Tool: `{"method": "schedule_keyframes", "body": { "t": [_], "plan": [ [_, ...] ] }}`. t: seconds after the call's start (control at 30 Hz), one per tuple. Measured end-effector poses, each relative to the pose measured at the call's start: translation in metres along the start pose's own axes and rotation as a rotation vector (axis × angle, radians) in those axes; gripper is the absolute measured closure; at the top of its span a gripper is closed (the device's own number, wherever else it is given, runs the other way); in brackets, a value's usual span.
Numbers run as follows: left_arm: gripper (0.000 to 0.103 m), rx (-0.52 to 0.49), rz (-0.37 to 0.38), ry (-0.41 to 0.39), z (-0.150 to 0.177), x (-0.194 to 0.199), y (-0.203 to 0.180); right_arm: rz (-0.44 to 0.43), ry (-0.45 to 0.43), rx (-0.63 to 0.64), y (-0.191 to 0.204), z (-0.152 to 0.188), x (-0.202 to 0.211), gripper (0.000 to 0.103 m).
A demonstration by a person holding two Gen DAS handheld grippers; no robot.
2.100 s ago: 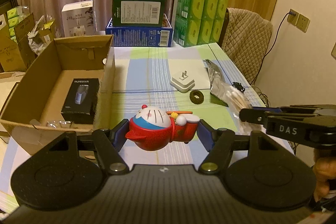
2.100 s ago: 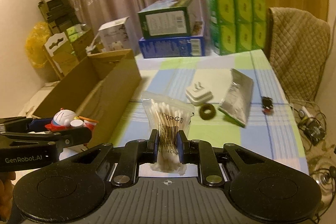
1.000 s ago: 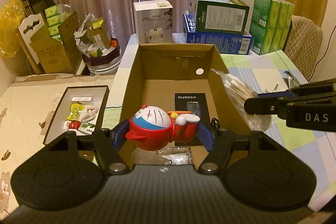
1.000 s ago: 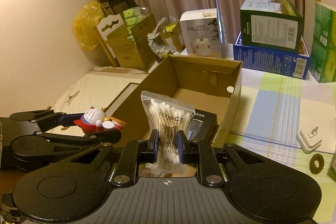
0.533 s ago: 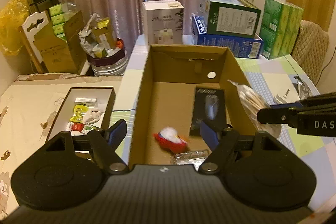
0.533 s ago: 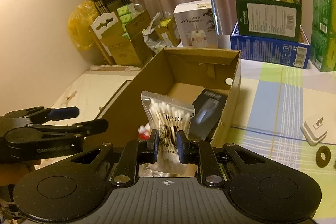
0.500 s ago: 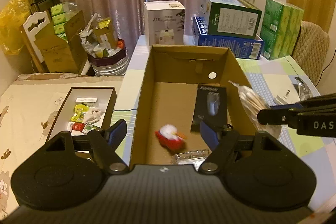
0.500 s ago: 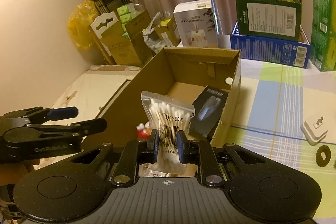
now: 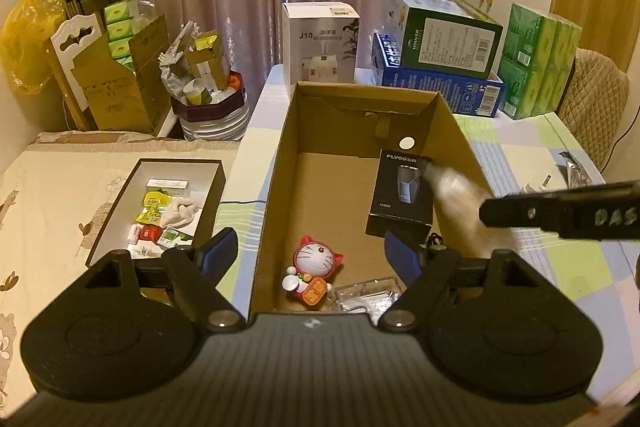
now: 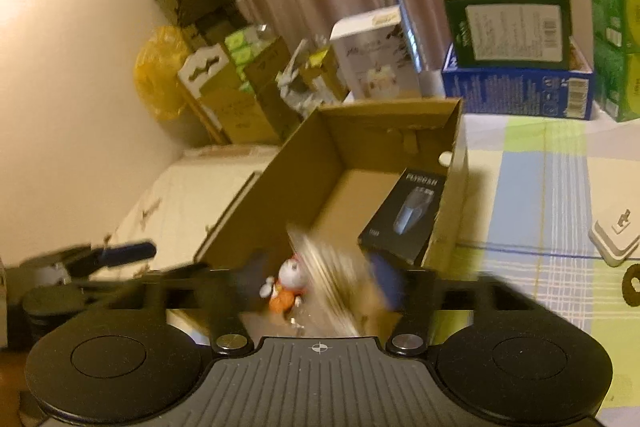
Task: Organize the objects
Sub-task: 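Open both tools to drop the red figure and swab bag into the box, then withdraw both tools from the cardboard box back over the table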
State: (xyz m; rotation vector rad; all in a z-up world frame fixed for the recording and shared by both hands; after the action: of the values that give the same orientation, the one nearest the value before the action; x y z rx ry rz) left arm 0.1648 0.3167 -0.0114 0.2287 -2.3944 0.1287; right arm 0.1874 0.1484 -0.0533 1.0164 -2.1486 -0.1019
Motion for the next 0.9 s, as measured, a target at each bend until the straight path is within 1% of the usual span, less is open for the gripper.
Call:
{"method": "schedule_keyframes", "body": {
  "t": [0.2,0.47,0.7,0.83,0.9],
  "plan": [
    [0.021,0.013,-0.004,0.001,0.005,0.003,0.001,0.022,-0.011,-0.014,-0.008,0.001,0.015,0.038],
    [0.018,0.023,0.009,0.001,0.011,0.016,-0.014,0.062,-0.014,-0.011,-0.013,0.012,0.043,0.038],
    [0.015,0.030,0.015,-0.009,0.015,0.036,-0.029,0.106,-0.042,-0.003,-0.018,0.022,0.076,0.038],
    [0.014,0.025,0.021,-0.017,0.019,0.049,-0.040,0.139,-0.060,-0.002,-0.027,0.033,0.097,0.038],
    [0.011,0.027,0.026,-0.024,0.020,0.055,-0.046,0.158,-0.064,-0.018,-0.036,0.042,0.109,0.038]
  ]
}}
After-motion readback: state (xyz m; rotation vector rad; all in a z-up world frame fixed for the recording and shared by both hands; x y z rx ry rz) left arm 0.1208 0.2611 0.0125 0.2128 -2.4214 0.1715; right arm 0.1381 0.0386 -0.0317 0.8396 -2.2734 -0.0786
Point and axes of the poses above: each gripper's, at about its wrist camera, not at the fingertips, and x roughly against the way its jaws point, y to its left, z to its underside, the point moved 7 cm from there along -x, roughly the way its jaws point, and after that the axes turned 3 degrees about x, right-handed, at the moved point
